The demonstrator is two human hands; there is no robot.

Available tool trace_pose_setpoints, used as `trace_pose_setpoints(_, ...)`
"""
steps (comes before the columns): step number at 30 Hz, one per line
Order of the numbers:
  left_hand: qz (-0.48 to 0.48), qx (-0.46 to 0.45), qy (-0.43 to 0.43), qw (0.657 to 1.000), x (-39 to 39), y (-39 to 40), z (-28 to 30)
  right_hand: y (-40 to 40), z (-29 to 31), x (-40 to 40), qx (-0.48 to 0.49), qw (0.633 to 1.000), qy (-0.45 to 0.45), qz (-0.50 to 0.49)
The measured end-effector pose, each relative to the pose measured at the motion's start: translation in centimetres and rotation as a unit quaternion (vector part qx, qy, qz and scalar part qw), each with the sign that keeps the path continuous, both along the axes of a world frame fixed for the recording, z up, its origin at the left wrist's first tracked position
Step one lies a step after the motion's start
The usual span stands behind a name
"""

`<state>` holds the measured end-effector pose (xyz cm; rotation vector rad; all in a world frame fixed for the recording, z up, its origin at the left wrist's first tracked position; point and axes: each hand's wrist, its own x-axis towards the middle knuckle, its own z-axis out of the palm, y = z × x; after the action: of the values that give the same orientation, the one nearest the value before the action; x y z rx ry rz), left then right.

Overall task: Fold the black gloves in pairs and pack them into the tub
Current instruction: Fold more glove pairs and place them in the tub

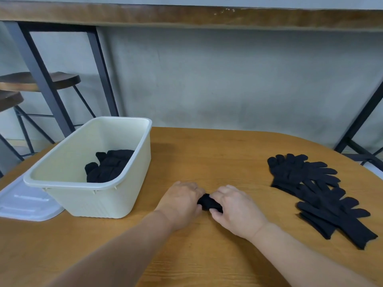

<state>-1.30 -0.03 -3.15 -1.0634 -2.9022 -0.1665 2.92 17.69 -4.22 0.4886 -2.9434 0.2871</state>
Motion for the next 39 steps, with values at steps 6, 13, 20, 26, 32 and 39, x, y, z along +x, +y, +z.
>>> trace_pose_setpoints(6, 0.035, -0.056, -0.012, 0.998, 0.2, 1.5, 4.9, 1.2, 4.5, -2.0, -0.089, 0.991, -0.093, -0.028)
trace_pose_setpoints(13, 0.101, -0.095, 0.004, 0.99, -2.9, -3.3, 17.1, -3.8, 15.4, -5.1, -0.213, 0.97, -0.114, 0.014)
trace_pose_setpoints(20, 0.194, -0.104, -0.163, 0.962, -6.9, -16.9, 22.0, -17.0, 19.0, -11.1, -0.155, 0.973, -0.155, 0.079)
trace_pose_setpoints(26, 0.192, -0.232, -0.23, 0.926, -10.1, -20.4, 17.6, -24.2, 16.9, -15.3, 0.06, 0.957, -0.27, 0.088)
trace_pose_setpoints(32, 0.097, -0.334, -0.254, 0.903, -12.0, -19.5, 12.8, -27.3, 12.9, -17.8, 0.178, 0.904, -0.376, 0.102)
trace_pose_setpoints(39, 0.067, -0.383, -0.27, 0.881, -13.9, -19.5, 9.1, -27.6, 9.3, -19.2, 0.158, 0.868, -0.461, 0.094)
